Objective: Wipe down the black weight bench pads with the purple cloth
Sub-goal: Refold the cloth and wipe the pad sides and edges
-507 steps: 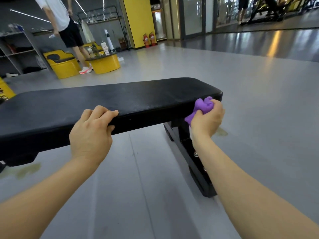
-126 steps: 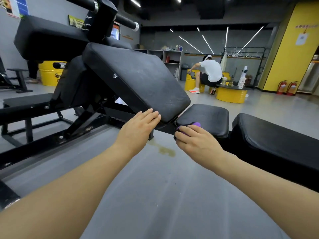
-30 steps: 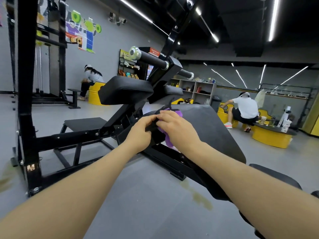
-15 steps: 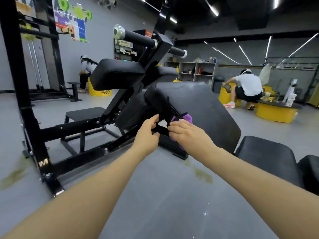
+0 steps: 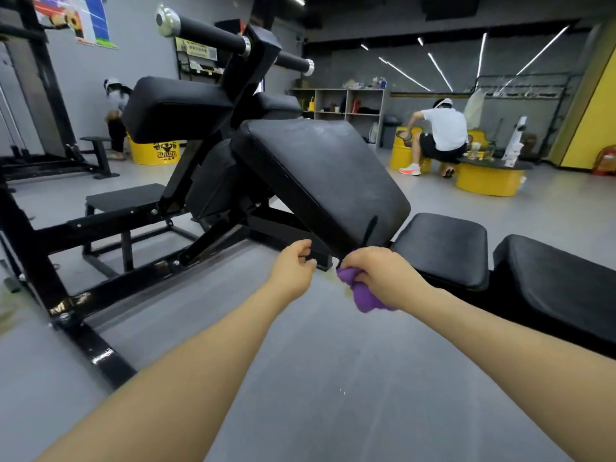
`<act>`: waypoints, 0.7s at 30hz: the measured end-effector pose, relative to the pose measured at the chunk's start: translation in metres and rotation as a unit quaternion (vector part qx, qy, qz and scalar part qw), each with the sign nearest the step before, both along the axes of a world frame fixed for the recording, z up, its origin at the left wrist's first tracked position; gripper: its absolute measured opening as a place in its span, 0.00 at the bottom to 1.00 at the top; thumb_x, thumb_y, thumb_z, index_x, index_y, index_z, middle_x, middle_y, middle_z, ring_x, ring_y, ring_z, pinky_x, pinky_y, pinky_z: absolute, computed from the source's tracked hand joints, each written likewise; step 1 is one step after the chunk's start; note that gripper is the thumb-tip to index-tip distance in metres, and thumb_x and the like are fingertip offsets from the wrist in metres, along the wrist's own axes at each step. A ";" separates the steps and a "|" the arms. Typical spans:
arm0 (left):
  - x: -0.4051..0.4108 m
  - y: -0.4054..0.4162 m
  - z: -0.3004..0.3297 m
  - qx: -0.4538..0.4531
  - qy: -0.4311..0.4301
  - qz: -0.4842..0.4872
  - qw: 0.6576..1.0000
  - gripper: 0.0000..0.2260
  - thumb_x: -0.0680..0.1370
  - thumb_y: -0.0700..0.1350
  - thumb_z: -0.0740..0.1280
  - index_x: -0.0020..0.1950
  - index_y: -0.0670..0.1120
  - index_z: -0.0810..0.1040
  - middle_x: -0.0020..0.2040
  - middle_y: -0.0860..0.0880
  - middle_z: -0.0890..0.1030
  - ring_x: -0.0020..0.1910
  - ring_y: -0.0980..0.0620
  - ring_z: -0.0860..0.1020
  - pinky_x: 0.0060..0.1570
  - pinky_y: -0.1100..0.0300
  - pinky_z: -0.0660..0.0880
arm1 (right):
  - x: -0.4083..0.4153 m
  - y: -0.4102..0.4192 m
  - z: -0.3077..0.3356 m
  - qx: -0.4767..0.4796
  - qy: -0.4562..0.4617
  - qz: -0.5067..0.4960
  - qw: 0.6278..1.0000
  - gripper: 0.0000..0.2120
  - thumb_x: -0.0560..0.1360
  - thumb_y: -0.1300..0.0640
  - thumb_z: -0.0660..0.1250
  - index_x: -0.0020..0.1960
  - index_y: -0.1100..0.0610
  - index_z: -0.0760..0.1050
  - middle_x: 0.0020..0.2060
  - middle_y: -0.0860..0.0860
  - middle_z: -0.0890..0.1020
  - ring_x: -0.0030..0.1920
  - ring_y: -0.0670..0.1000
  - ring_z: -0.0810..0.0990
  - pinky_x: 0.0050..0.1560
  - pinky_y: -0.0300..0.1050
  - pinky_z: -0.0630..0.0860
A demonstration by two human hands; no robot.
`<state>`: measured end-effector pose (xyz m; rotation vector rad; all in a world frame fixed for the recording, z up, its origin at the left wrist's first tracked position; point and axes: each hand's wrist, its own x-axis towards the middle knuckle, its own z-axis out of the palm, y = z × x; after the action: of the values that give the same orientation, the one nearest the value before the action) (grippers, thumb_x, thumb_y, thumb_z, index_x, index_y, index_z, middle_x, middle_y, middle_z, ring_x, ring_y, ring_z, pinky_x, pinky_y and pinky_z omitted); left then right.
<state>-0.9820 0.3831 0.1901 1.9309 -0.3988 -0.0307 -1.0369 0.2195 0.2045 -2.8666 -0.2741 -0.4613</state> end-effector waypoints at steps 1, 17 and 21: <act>-0.005 -0.001 0.002 -0.028 0.023 -0.006 0.999 0.18 0.80 0.42 0.61 0.70 0.46 0.67 0.66 0.47 0.73 0.61 0.52 0.72 0.60 0.57 0.69 | -0.001 0.002 0.010 0.069 -0.009 -0.023 0.997 0.10 0.70 0.65 0.63 0.45 0.52 0.78 0.41 0.50 0.82 0.43 0.54 0.80 0.44 0.45 0.77; 0.040 0.043 0.088 -0.424 0.036 0.143 0.894 0.16 0.78 0.57 0.60 0.56 0.46 0.73 0.51 0.43 0.78 0.52 0.44 0.77 0.54 0.50 0.76 | 0.046 0.094 0.085 0.454 -0.037 0.063 0.888 0.13 0.80 0.58 0.59 0.62 0.54 0.76 0.54 0.47 0.79 0.55 0.45 0.75 0.52 0.34 0.70; 0.074 0.045 0.132 -0.244 -0.005 0.279 0.929 0.25 0.80 0.59 0.52 0.76 0.54 0.54 0.73 0.42 0.56 0.70 0.41 0.62 0.69 0.49 0.59 | 0.054 0.073 0.079 0.467 -0.067 0.003 0.882 0.12 0.79 0.57 0.60 0.60 0.56 0.77 0.51 0.46 0.79 0.53 0.45 0.76 0.53 0.38 0.68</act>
<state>-0.9078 0.4285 0.3222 1.4854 0.1454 0.4151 -0.9830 0.2922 0.2833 -1.8897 -0.0458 -0.5847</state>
